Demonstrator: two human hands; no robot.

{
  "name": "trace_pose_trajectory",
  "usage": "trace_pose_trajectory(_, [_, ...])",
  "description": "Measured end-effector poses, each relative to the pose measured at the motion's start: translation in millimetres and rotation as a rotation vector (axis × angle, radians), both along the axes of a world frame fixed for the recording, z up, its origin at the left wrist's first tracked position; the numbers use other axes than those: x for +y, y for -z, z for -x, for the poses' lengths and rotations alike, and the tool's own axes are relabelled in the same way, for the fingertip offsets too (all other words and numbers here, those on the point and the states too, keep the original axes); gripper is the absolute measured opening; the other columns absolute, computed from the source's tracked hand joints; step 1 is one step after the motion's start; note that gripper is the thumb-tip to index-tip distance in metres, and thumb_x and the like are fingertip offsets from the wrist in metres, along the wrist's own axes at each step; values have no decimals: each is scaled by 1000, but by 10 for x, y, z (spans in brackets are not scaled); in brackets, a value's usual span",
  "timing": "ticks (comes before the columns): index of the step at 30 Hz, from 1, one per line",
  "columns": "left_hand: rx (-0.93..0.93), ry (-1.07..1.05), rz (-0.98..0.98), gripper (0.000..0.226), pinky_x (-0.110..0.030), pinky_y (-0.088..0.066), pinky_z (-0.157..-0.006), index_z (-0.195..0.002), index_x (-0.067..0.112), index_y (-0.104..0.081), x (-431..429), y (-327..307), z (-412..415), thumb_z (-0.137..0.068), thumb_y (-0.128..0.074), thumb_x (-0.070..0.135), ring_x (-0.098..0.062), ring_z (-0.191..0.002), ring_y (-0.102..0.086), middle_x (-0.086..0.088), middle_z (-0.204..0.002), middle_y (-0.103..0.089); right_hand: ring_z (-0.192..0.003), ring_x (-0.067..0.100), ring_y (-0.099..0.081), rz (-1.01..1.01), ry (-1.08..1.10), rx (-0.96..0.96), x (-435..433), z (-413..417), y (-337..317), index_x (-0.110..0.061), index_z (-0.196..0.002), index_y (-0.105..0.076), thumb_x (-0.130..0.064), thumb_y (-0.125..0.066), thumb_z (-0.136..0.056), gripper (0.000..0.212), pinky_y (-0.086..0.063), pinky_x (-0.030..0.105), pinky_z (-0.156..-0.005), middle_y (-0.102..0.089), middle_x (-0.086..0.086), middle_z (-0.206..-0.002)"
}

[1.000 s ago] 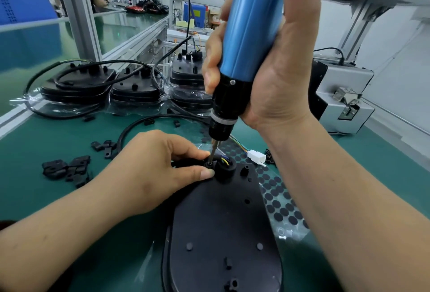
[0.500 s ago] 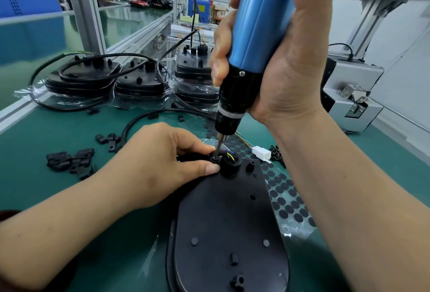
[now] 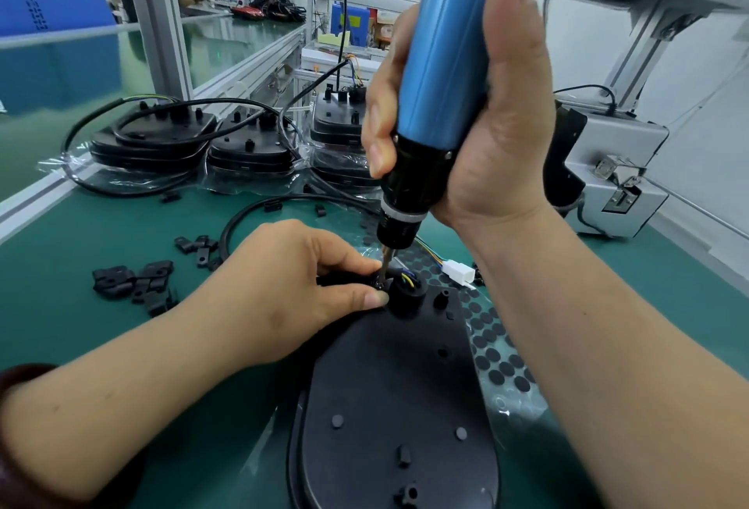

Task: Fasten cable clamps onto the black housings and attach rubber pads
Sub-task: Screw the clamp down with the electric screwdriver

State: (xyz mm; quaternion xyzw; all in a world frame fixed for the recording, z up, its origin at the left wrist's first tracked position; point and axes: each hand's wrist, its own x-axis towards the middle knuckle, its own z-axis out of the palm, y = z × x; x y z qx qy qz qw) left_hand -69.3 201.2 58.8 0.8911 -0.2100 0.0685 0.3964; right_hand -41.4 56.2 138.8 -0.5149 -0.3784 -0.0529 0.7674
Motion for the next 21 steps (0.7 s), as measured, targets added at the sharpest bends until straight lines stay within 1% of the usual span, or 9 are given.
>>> trace_pose_trajectory(4, [4, 9, -13, 24, 7, -36, -67, -80, 54, -63, 0, -4, 4, -61, -77, 52, 21, -80, -56, 44, -82, -58, -41, 24, -50, 64, 66, -22, -3, 43, -24, -6, -77, -51, -47, -47, -82, 42, -45, 29, -46, -54, 9, -54])
trace_pose_trajectory(6, [2, 9, -18, 27, 6, -38, -70, -81, 60, -58, 3, 4, 2, -61, -76, 54, 19, -80, -57, 42, -82, -59, -42, 23, -51, 72, 38, -19, -15, 34, -16, -5, -79, -52, -48, -54, -85, 43, -46, 28, -48, -54, 10, -56])
trace_pose_trajectory(7, [4, 6, -19, 28, 4, -40, -70, -81, 61, -58, 3, 11, -1, -61, -76, 54, 19, -80, -57, 41, -82, -61, -44, 23, -51, 67, 20, -14, -13, 34, -20, -4, -81, -52, -54, -53, -86, 50, -46, 28, -50, -54, 10, -58])
trace_pose_trajectory(9, [8, -1, -16, 28, 1, -42, -69, -82, 60, -59, 7, 23, -12, -61, -77, 55, 18, -80, -58, 38, -82, -63, -46, 22, -50, 49, -49, 13, -31, 14, -7, -3, -84, -52, -65, -24, -94, 68, -46, 27, -51, -53, 11, -59])
trace_pose_trajectory(10, [7, -1, -15, 29, 0, -42, -70, -84, 60, -59, 8, 28, -14, -62, -77, 55, 18, -80, -59, 36, -82, -65, -47, 21, -49, 37, -81, 30, -43, 2, -4, -3, -86, -53, -66, -11, -90, 75, -45, 26, -51, -52, 12, -60])
trace_pose_trajectory(11, [3, -1, -16, 30, -1, -42, -74, -85, 61, -58, 8, 34, -13, -62, -77, 55, 18, -82, -59, 34, -84, -66, -48, 21, -49, 31, -106, 41, -56, -13, 0, -3, -87, -53, -66, -5, -86, 79, -45, 25, -51, -51, 12, -60])
trace_pose_trajectory(14, [-1, -8, -25, 28, -10, -47, -82, -88, 57, -60, 10, 41, -4, -65, -76, 56, 15, -85, -60, 28, -88, -69, -47, 21, -49, 21, -128, 68, -67, -21, -10, -4, -87, -53, -66, -8, -84, 77, -43, 25, -51, -51, 12, -59])
trace_pose_trajectory(17, [-16, -9, -37, 27, -11, -47, -85, -92, 53, -63, 15, 50, -4, -68, -75, 56, 14, -89, -59, 28, -93, -69, -46, 22, -51, 1, -148, 99, -61, -16, -3, -6, -83, -54, -68, -10, -82, 76, -45, 24, -51, -53, 12, -60])
trace_pose_trajectory(21, [-33, -1, -40, 29, -15, -48, -86, -89, 61, -54, 22, 50, -1, -68, -74, 57, 14, -88, -58, 32, -91, -66, -44, 22, -53, 11, -114, 94, -38, -2, -15, -6, -83, -55, -68, -6, -82, 78, -46, 25, -50, -55, 11, -57])
